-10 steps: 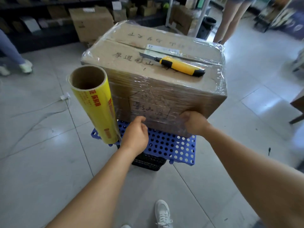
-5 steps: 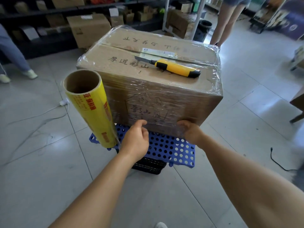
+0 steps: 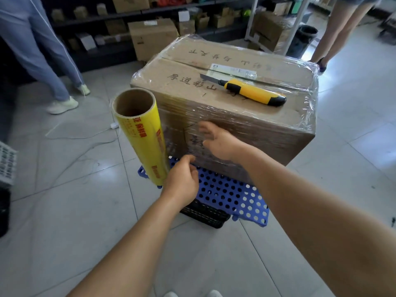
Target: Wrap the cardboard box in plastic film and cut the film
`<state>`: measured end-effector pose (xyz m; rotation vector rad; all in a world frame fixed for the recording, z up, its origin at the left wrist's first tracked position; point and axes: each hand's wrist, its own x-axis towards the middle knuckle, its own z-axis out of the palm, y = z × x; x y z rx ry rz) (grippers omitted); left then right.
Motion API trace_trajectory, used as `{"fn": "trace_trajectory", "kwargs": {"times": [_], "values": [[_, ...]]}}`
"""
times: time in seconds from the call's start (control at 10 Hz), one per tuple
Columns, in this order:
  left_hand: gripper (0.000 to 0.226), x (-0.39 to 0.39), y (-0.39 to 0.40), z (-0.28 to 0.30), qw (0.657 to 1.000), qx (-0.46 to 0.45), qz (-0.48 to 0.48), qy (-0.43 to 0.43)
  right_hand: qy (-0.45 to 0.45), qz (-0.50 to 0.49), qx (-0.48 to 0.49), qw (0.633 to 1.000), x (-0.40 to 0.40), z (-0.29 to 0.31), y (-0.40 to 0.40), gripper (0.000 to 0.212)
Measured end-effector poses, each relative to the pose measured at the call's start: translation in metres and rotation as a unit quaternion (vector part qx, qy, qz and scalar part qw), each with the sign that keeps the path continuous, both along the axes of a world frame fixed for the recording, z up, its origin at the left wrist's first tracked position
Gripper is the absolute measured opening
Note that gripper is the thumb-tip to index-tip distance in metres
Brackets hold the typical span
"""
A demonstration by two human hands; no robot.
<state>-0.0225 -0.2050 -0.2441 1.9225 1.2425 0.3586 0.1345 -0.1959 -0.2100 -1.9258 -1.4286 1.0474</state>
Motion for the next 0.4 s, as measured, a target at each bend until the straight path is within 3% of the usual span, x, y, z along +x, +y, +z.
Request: {"fn": "trace_trajectory", "kwargs": {"times": [0.2, 0.4], "values": [[0.041, -0.001, -0.005, 0.026, 1.0, -0.023, 0.009, 0.009, -0.034, -0.014, 0.073, 0.997, 0.0, 0.034, -0.012, 0.06], [0.046, 0.009, -0.005, 0.07, 0.998, 0.024, -0.052, 0.02, -0.173, -0.054, 0.056, 0.982, 0.01, 0.074, -0.058, 0.059]]}}
